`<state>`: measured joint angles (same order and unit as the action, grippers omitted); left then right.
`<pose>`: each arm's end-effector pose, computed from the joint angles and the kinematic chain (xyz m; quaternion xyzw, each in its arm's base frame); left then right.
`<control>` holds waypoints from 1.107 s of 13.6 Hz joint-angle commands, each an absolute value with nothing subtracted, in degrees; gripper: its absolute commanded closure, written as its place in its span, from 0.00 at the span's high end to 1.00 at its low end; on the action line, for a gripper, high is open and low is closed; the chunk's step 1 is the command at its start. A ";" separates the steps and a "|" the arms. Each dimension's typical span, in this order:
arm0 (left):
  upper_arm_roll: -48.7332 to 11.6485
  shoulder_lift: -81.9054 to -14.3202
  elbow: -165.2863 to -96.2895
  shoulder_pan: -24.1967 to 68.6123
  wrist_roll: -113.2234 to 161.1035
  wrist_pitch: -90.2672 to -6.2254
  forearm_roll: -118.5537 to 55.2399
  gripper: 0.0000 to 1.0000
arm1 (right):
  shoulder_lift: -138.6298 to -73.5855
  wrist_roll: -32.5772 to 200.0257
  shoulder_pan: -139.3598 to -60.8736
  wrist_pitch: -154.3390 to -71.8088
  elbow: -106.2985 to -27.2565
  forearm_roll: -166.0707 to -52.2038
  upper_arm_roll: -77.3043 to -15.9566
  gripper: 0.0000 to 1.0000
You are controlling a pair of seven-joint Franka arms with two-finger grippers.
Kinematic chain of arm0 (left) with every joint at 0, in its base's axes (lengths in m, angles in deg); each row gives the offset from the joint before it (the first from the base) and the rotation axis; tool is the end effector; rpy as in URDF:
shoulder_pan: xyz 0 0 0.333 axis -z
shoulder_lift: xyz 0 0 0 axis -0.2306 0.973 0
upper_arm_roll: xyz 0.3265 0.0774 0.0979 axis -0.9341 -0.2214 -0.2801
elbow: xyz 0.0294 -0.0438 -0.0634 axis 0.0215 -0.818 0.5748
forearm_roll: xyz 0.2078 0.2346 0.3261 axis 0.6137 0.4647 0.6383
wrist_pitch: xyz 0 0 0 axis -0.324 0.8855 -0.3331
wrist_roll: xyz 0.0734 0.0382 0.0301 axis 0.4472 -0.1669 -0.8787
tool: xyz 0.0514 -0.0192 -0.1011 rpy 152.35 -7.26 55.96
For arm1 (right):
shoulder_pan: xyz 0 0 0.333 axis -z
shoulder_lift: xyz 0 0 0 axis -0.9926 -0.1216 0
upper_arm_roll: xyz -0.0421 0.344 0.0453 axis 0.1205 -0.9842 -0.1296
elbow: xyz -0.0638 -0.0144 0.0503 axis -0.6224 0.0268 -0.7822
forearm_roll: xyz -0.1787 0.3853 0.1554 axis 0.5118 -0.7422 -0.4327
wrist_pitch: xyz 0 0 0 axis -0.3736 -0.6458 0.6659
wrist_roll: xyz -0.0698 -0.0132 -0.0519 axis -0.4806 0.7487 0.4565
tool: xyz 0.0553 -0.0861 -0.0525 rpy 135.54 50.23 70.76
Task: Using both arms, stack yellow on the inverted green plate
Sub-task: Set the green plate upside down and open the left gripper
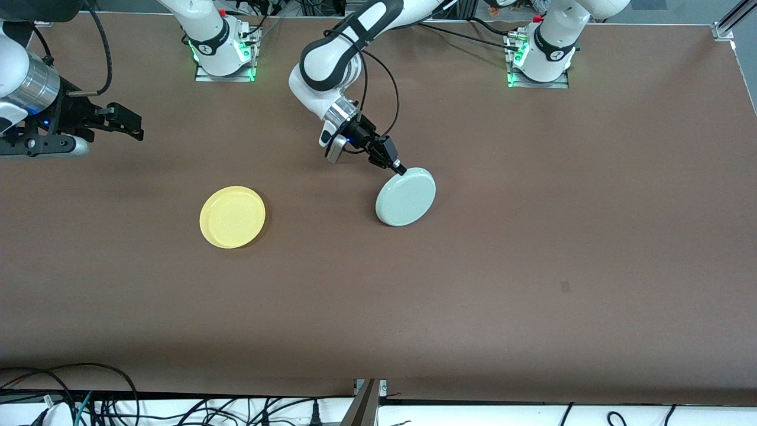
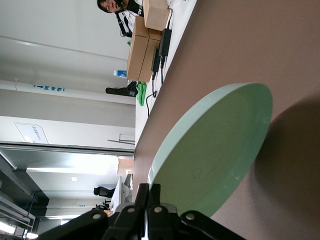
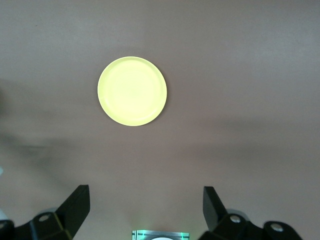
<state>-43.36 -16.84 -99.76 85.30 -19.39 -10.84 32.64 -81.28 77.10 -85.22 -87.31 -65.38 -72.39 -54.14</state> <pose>0.3929 -0.6612 0.1798 -0.7697 0.2097 -0.2429 0.5519 0.5983 0.0453 0.5950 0.9981 0.0231 -0.0567 0.0017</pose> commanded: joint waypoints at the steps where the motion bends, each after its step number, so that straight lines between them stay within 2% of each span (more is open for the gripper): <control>1: -43.20 -13.36 -97.26 87.24 -24.87 -13.52 32.62 0.00 | -80.89 77.37 -85.04 -86.57 -65.14 -72.82 -54.28 1.00; 2: -43.20 -12.22 -97.26 88.55 -27.59 -13.52 32.62 0.00 | -80.89 77.37 -85.04 -86.57 -65.14 -72.82 -54.28 1.00; 3: -43.20 -10.99 -97.26 89.87 -29.97 -13.52 32.71 0.06 | -80.89 77.37 -85.04 -86.57 -65.14 -72.82 -54.28 1.00; 4: -43.20 -10.37 -97.26 90.50 -31.03 -13.52 32.71 0.30 | -80.89 77.37 -85.13 -86.57 -65.14 -72.82 -54.36 1.00; 5: -43.28 -10.45 -97.52 91.02 -32.09 -13.52 32.79 0.99 | -80.89 77.37 -85.13 -86.57 -65.14 -72.91 -54.28 1.00; 9: -43.02 -10.98 -93.32 90.94 -36.65 -17.81 32.18 1.00 | -80.89 77.37 -85.04 -86.57 -65.14 -72.82 -54.28 1.00; 15: -42.67 -11.07 -93.21 90.59 -54.94 -34.07 29.63 1.00 | -80.89 77.37 -85.04 -86.57 -65.14 -72.82 -54.36 1.00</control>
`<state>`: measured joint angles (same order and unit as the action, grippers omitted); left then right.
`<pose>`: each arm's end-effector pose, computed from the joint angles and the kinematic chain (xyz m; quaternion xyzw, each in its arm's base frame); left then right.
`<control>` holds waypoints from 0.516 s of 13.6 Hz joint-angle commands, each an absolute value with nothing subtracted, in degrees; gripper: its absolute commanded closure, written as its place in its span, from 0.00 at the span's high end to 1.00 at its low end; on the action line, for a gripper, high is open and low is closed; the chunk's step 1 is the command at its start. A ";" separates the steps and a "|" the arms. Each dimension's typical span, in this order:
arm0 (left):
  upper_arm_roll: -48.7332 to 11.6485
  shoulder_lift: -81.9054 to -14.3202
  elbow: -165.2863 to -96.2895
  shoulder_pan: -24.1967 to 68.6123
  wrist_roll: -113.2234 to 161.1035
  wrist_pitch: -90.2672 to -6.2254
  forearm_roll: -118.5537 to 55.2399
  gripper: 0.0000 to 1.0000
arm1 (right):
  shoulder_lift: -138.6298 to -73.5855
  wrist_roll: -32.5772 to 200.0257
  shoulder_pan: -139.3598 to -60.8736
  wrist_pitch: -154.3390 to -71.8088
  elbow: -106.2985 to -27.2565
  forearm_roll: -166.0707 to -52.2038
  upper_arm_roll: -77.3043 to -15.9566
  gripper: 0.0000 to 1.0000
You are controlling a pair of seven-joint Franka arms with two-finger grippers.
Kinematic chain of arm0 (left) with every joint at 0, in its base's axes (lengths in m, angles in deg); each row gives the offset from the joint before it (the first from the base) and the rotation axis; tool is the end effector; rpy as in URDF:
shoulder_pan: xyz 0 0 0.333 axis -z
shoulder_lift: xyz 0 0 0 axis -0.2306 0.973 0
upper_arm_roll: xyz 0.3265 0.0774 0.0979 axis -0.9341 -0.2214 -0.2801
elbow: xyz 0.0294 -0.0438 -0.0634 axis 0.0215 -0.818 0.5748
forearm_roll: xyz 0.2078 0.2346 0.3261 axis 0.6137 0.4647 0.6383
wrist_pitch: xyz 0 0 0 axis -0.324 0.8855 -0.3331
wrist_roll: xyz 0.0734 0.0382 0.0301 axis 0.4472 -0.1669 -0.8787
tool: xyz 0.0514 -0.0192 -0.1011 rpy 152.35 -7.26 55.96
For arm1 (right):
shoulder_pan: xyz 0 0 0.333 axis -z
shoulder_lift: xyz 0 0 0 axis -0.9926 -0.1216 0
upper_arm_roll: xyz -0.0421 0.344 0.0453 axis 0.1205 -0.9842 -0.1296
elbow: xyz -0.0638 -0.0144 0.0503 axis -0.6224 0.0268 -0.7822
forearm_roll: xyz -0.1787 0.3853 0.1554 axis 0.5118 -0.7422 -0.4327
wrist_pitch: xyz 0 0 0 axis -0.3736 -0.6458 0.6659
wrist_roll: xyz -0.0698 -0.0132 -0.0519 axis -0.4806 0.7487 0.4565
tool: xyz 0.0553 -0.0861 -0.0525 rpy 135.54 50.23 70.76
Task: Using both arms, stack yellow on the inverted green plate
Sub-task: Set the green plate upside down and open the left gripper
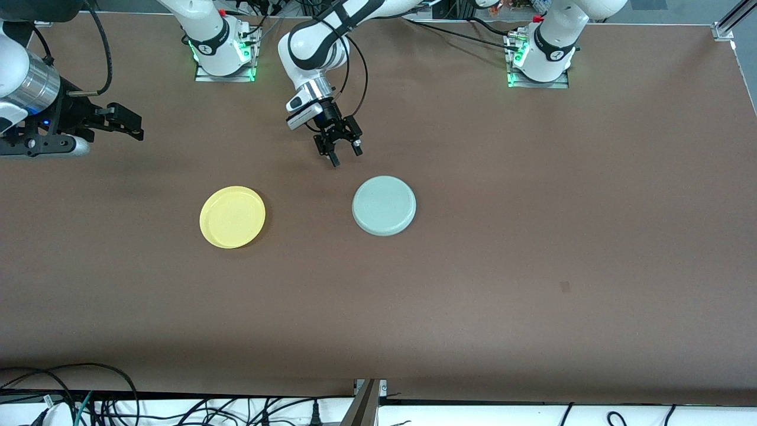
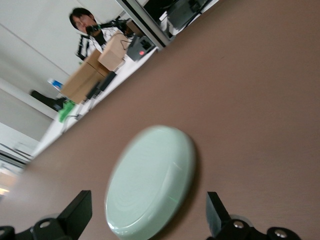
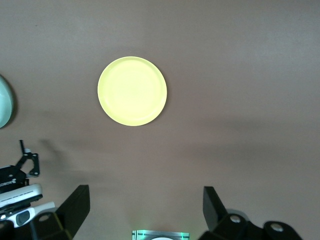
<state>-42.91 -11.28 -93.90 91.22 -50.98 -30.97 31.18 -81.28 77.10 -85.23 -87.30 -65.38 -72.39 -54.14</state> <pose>0.3053 -0.7600 0.1351 -0.8567 0.1153 -0.4083 0.2932 0.5983 0.0454 0.5949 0.9981 0.0232 -0.0568 0.0017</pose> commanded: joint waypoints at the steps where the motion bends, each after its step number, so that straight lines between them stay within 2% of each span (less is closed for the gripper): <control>1: -42.67 -11.59 -93.04 89.63 -54.86 -35.66 27.72 1.00 | -80.89 77.37 -85.04 -86.57 -65.14 -72.82 -54.36 1.00; 4: -42.58 -16.06 -92.60 82.27 -53.20 -41.28 12.28 1.00 | -80.89 77.37 -85.04 -86.57 -65.14 -72.82 -54.36 1.00; 7: -41.88 -20.10 -92.51 74.71 -51.10 -42.00 2.15 1.00 | -80.89 77.37 -85.04 -86.57 -65.14 -72.82 -54.28 1.00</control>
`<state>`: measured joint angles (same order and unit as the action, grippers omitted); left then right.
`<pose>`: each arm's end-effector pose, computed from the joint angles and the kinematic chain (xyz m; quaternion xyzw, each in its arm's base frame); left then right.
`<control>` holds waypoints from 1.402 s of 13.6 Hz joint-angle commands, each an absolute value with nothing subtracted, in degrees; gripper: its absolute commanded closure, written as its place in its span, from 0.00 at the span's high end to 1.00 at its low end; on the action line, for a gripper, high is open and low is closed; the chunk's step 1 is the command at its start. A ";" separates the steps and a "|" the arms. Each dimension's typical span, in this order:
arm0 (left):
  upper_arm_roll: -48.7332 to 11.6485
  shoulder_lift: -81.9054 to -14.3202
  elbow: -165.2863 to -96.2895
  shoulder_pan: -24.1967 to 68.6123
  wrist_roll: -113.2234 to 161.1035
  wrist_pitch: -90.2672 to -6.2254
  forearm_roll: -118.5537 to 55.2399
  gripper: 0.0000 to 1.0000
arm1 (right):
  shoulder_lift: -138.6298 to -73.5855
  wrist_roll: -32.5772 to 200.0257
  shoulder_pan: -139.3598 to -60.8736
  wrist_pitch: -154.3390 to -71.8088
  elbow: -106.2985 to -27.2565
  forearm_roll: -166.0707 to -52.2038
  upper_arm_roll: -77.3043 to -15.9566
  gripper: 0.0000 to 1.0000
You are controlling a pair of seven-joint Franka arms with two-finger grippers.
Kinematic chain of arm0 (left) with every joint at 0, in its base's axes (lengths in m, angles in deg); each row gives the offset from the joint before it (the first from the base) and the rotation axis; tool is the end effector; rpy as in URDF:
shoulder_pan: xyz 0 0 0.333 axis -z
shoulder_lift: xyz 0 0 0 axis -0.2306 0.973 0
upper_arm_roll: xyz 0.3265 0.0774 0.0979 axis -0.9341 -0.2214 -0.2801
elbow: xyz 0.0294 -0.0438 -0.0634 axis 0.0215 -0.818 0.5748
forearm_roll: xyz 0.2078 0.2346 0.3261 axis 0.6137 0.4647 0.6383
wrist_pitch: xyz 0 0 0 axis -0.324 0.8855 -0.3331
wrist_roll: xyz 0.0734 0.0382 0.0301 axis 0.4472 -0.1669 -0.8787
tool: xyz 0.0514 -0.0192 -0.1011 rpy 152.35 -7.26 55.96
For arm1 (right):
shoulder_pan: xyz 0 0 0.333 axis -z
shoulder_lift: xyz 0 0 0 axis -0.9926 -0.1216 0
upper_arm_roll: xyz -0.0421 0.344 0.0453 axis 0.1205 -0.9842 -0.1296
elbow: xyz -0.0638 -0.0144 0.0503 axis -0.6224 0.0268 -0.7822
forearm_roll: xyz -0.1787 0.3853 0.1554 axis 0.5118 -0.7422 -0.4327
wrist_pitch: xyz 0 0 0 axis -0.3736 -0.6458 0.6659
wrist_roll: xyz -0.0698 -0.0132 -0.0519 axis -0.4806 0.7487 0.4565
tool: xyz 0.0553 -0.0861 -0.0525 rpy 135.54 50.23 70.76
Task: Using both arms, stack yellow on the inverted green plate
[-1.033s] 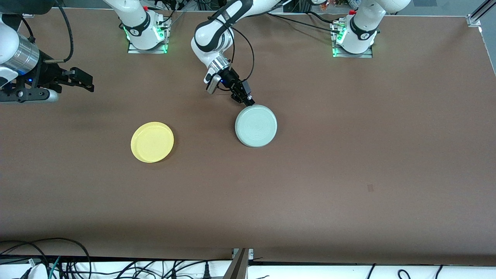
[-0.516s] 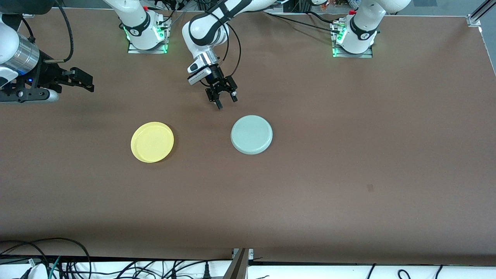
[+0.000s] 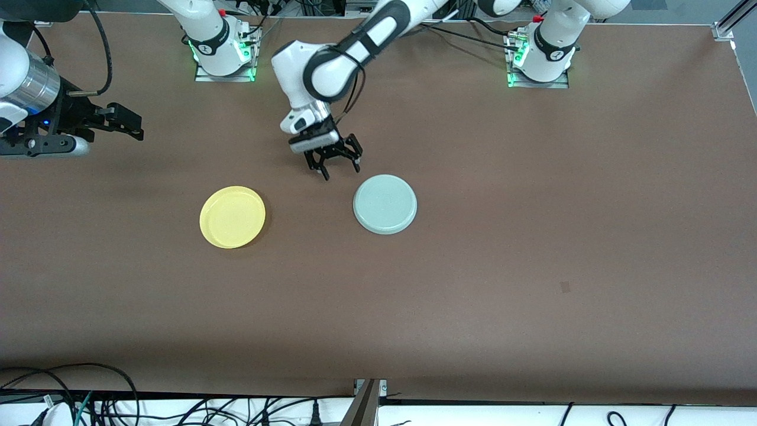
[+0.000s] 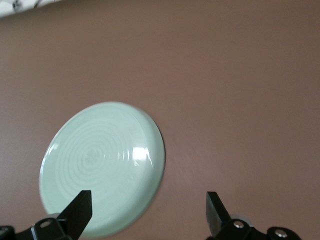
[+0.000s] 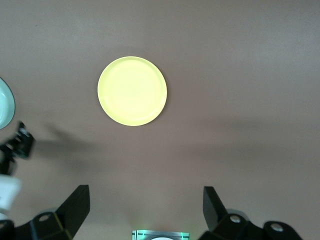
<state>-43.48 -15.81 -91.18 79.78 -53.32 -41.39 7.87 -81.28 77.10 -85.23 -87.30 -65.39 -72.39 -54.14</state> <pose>0.4336 -0.7315 0.2047 -0.9525 -0.0701 -0.2560 0.1493 0.5983 0.0454 0.5948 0.9981 0.0232 -0.0568 0.0017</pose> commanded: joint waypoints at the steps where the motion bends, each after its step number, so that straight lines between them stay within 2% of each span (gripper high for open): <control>1: -41.88 -21.77 -92.60 73.29 -49.17 -41.83 -1.10 1.00 | -80.89 77.37 -85.04 -86.57 -65.14 -72.82 -54.36 1.00; 10: -41.79 -36.80 -92.60 54.66 -41.88 -34.28 -22.47 1.00 | -80.89 77.37 -85.13 -86.57 -65.14 -72.82 -54.28 1.00; 15: -42.14 -42.96 -91.12 42.54 -22.74 -20.41 -33.10 1.00 | -80.89 77.37 -85.04 -86.57 -65.14 -72.82 -54.36 1.00; 19: -42.32 -52.18 -94.00 32.26 -2.36 -10.91 -34.44 1.00 | -80.89 77.37 -85.04 -86.57 -65.14 -72.91 -54.28 1.00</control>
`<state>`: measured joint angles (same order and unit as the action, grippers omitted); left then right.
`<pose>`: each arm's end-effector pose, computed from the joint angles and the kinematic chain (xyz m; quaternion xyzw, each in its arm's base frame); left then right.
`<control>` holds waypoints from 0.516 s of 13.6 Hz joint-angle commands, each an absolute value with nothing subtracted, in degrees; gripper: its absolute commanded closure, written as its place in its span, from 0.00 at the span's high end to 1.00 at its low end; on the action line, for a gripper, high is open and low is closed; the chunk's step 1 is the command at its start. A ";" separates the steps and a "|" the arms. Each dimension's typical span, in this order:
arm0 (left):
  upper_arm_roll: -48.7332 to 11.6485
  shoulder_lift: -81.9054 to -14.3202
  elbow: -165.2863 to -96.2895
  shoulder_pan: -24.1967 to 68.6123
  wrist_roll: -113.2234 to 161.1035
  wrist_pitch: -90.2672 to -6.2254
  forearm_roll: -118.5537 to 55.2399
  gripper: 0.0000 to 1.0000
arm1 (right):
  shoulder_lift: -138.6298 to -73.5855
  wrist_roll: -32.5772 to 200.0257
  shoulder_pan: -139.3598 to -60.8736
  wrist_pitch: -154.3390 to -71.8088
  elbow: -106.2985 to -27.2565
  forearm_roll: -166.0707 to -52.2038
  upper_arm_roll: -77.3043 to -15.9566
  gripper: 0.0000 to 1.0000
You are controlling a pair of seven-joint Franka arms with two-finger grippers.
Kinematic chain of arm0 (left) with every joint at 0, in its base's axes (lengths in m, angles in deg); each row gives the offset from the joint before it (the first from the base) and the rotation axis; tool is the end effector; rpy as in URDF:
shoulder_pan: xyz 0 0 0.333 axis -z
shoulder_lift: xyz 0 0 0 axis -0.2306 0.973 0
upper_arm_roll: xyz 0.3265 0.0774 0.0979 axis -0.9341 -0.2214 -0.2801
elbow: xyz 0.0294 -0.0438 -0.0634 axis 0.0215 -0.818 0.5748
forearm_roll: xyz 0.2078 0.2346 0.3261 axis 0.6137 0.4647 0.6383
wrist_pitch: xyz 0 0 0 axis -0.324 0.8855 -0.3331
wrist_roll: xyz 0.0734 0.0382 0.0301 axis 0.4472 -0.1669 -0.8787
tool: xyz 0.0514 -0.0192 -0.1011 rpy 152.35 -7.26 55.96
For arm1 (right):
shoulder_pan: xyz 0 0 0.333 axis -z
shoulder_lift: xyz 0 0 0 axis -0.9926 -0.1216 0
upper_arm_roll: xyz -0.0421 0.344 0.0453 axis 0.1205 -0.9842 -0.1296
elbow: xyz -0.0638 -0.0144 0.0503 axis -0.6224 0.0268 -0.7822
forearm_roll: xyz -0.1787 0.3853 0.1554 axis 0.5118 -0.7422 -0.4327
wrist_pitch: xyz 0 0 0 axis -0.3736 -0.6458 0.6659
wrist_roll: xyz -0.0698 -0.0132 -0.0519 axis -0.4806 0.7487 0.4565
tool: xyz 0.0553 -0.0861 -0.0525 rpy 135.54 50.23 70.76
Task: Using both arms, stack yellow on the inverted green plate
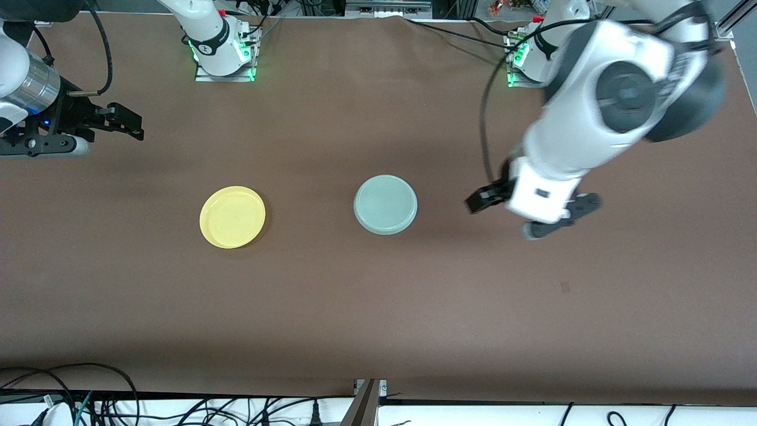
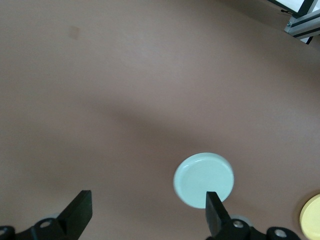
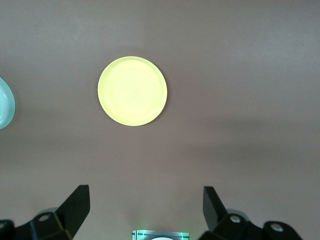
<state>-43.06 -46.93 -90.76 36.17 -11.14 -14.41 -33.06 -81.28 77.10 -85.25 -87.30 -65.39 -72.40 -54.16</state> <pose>0.7060 -0.2564 0.6013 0.9767 0.2023 -0.0560 0.0438 0.5983 0.0458 0.5948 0.9981 0.0236 -0.0568 0.0016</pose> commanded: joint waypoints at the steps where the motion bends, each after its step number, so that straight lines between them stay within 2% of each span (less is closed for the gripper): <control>1: -42.23 -53.94 -94.88 29.53 1.78 -8.97 -34.44 1.00 | -80.89 77.37 -85.04 -86.57 -65.14 -72.82 -54.28 1.00; 3: -42.32 -56.06 -95.59 25.39 11.00 -5.19 -33.74 1.00 | -80.89 77.37 -85.13 -86.57 -65.14 -72.91 -54.36 1.00; 7: -42.32 -63.96 -104.44 22.21 29.66 -4.29 -25.07 1.00 | -80.89 77.37 -85.04 -86.57 -65.14 -72.91 -54.28 1.00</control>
<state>-43.13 -58.26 -97.07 22.17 23.40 -3.17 -29.40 -81.28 77.10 -85.25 -87.29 -65.39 -72.41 -54.17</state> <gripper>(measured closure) 0.000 0.000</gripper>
